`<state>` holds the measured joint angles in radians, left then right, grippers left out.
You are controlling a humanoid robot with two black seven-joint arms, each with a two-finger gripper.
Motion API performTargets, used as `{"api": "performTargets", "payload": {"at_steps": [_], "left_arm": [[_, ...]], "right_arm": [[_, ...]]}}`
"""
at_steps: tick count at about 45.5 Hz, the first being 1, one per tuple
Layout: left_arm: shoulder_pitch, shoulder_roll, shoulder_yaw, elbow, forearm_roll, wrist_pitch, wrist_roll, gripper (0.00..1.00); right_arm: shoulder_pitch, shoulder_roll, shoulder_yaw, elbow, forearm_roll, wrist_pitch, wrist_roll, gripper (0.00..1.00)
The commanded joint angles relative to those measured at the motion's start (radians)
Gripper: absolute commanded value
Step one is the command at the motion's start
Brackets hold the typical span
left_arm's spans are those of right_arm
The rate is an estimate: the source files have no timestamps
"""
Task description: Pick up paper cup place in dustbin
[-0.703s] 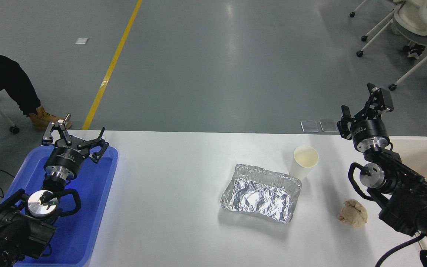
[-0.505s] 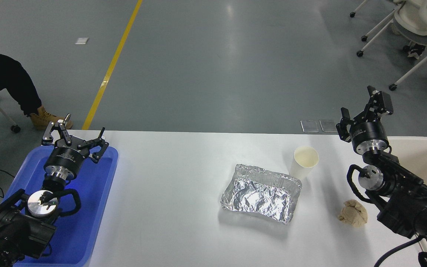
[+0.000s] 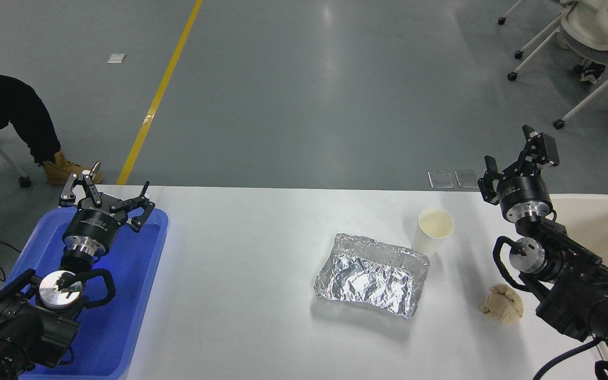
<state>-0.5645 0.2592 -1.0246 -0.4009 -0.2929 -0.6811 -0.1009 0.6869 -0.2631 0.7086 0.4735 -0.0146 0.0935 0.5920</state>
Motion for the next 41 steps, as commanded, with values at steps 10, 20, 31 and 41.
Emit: {"api": "performTargets", "payload": {"at_steps": [10, 20, 31, 41], "left_arm": [[0.000, 0.000, 0.000, 0.000, 0.000, 0.000, 0.000, 1.00], [0.000, 0.000, 0.000, -0.001, 0.000, 0.000, 0.001, 1.00], [0.000, 0.000, 0.000, 0.000, 0.000, 0.000, 0.001, 1.00], [0.000, 0.000, 0.000, 0.000, 0.000, 0.000, 0.000, 1.00]], "right_arm": [[0.010, -0.013, -0.001, -0.004, -0.013, -0.003, -0.001, 1.00], [0.019, -0.057, -0.004, 0.005, -0.016, -0.003, -0.008, 1.00], [0.097, -0.149, -0.263, 0.007, -0.013, -0.014, -0.014, 1.00], [0.255, -0.248, -0.635, 0.008, 0.005, -0.017, -0.080, 1.00]]}}
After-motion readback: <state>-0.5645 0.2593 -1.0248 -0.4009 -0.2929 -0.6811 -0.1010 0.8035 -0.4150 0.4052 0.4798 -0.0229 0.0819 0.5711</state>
